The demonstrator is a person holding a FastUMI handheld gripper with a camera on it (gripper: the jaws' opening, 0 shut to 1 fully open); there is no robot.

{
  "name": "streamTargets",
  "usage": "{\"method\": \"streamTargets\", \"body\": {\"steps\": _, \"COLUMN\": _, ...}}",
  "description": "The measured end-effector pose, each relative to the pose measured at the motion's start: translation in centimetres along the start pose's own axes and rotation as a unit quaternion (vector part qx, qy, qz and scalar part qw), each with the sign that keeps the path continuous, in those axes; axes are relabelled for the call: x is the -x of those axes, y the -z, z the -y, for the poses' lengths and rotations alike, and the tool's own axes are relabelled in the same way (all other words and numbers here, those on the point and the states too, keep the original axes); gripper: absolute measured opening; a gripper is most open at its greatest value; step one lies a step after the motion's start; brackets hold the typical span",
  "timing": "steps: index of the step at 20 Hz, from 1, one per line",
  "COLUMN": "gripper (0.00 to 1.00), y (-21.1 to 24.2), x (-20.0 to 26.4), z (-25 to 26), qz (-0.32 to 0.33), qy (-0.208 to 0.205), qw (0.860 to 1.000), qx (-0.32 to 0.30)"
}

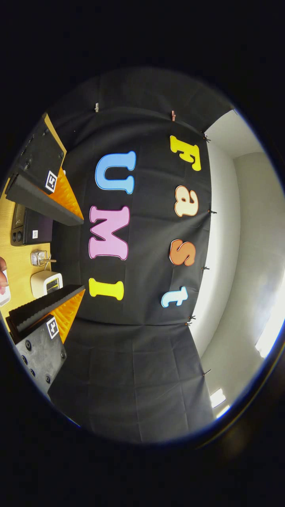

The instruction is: Open the toaster oven, put the food inside, and close the toaster oven door.

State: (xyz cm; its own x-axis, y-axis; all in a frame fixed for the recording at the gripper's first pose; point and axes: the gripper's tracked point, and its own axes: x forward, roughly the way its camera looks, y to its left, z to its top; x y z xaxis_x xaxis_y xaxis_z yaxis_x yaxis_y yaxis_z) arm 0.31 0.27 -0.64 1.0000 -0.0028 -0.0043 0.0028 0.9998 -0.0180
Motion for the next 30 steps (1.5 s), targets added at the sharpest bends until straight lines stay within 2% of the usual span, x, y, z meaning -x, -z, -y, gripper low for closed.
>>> {"method": "streamTargets", "body": {"steps": 9, "gripper": 0.97, "y": 0.7, "x": -0.3, "z": -0.5, "qz": 0.006, "qy": 0.003, "qw": 1.0, "qx": -0.013}}
{"method": "streamTargets", "body": {"steps": 16, "gripper": 0.97, "y": 4.3, "x": -1.8, "z": -6.8, "qz": -0.006, "qy": -0.022, "qw": 0.999, "qx": -0.042}}
{"method": "streamTargets", "body": {"steps": 23, "gripper": 0.98, "y": 12.3, "x": -3.2, "z": -14.9, "qz": -0.064, "qy": -0.047, "qw": 0.995, "qx": -0.055}}
{"method": "streamTargets", "body": {"steps": 30, "gripper": 0.98, "y": 22.6, "x": -4.7, "z": -19.2, "qz": -0.153, "qy": -0.045, "qw": 0.986, "qx": -0.051}}
